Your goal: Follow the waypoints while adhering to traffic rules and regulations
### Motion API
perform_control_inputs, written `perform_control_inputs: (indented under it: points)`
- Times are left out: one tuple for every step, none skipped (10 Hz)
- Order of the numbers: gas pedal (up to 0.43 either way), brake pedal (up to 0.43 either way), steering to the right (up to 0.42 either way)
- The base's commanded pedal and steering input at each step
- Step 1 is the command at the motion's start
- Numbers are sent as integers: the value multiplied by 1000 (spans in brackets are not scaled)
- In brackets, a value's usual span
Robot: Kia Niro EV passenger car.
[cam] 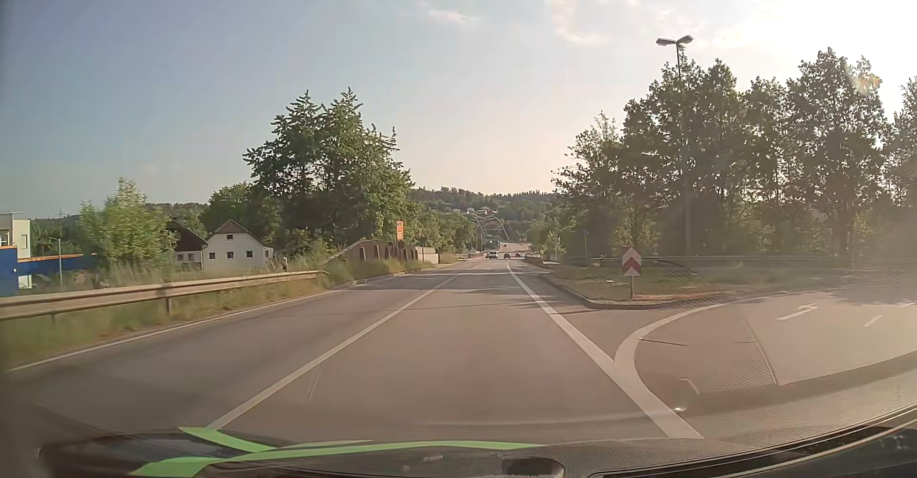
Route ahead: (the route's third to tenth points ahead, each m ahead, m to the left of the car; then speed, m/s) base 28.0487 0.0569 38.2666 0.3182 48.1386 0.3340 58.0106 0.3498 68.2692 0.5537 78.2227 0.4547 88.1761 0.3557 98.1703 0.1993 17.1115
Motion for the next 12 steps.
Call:
perform_control_inputs:
  points:
    - [110,0,-3]
    - [118,0,-3]
    - [118,0,-2]
    - [118,0,-2]
    - [118,0,-2]
    - [118,0,-2]
    - [118,0,-2]
    - [118,0,-1]
    - [110,0,1]
    - [79,0,2]
    - [67,0,2]
    - [67,0,2]
